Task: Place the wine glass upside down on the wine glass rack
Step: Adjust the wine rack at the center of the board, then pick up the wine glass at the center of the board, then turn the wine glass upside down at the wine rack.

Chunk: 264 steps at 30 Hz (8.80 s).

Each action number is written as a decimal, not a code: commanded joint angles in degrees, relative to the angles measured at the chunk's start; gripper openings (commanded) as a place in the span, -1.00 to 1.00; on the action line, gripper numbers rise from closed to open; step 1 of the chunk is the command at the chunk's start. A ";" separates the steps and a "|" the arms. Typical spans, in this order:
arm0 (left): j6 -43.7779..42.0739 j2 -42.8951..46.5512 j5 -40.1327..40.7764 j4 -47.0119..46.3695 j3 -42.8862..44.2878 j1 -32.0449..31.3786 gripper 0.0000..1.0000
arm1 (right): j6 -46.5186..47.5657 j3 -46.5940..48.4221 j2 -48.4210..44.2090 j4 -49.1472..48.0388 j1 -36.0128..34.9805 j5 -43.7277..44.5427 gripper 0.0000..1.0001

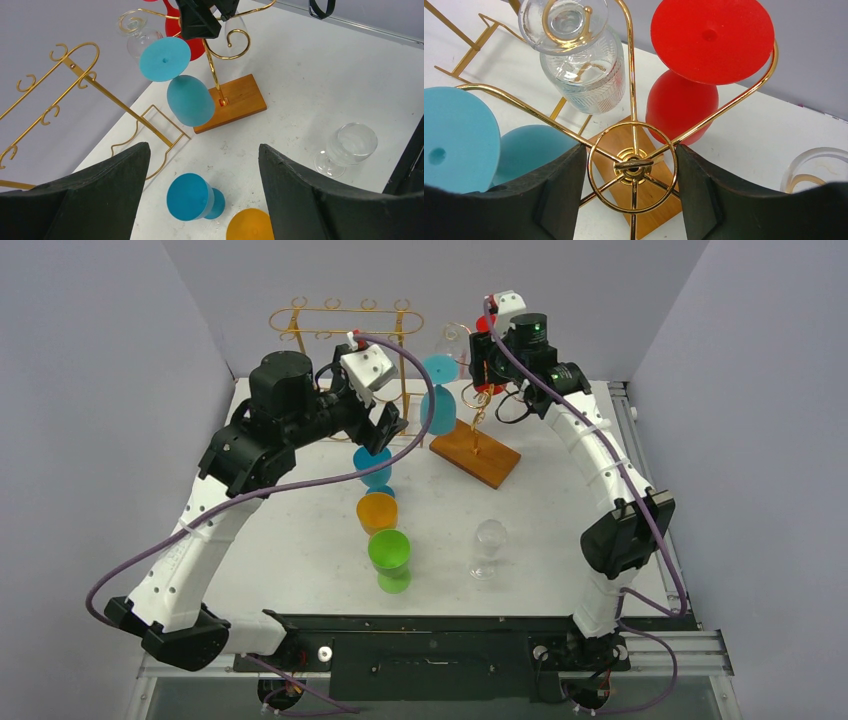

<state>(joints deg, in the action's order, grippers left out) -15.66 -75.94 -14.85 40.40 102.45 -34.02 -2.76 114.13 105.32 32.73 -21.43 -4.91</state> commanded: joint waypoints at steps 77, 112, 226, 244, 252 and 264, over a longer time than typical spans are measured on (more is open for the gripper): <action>8.14 10.95 -4.60 5.27 -12.56 10.29 0.93 | -19.28 -60.25 -40.97 9.81 -13.86 -1.99 -0.44; 30.47 2.83 -17.93 -8.42 -16.51 3.61 0.78 | -28.62 -46.39 -53.74 -18.91 -10.39 -9.58 -1.00; -49.37 19.47 12.66 -17.50 -25.94 -21.46 0.92 | -10.80 -77.47 -37.72 -73.61 -0.12 -14.92 0.10; -47.49 19.35 13.04 -16.52 -24.75 -21.35 0.92 | -13.27 -69.62 -23.85 -80.46 1.97 -17.86 0.10; -47.63 18.90 13.20 -16.90 -24.56 -21.35 0.92 | -14.53 -67.31 -20.14 -82.27 1.93 -19.79 0.09; -47.97 18.82 13.27 -17.20 -24.73 -21.35 0.92 | -13.87 -66.40 -18.44 -81.18 0.01 -22.17 0.07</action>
<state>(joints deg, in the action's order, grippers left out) -64.29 -57.39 -2.13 24.69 75.64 -55.40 -17.17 45.04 86.17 -45.82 -20.05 -24.38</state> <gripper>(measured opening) 0.963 0.675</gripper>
